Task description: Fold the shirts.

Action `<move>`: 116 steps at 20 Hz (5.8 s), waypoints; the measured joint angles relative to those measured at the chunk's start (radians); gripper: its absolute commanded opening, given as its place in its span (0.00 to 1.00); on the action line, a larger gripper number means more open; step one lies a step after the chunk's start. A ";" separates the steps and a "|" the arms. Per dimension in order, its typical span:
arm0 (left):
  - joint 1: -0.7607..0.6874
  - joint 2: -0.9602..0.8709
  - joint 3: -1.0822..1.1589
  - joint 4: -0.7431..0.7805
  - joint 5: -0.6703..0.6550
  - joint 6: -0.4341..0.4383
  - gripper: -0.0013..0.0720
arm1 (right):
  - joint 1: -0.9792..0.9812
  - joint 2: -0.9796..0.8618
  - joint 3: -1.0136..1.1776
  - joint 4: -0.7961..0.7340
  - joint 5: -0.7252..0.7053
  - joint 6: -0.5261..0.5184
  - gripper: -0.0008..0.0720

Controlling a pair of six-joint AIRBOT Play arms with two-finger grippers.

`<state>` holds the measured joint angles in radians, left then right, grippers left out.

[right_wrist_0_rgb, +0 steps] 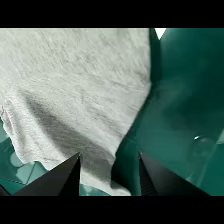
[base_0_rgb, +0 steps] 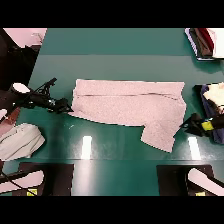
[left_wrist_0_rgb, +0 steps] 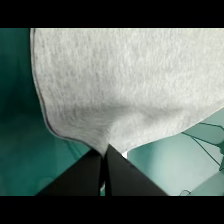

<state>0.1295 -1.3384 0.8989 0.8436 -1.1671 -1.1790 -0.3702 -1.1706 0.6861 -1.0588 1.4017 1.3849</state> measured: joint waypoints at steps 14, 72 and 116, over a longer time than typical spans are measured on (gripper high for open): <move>0.000 0.061 0.040 0.052 -0.088 0.003 0.05 | 0.113 0.140 -0.053 -0.037 -0.099 0.026 0.03; -0.248 0.021 0.208 -0.066 0.170 -0.105 0.05 | 0.019 -0.483 0.505 0.192 0.010 -0.283 0.89; -0.500 -0.467 0.906 0.186 -0.055 -0.232 0.05 | 0.716 -0.358 1.108 0.357 0.132 -0.063 0.03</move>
<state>-0.3710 -1.8053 1.8053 1.0298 -1.2221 -1.4113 0.3454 -1.5288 1.7943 -0.7017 1.5337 1.3224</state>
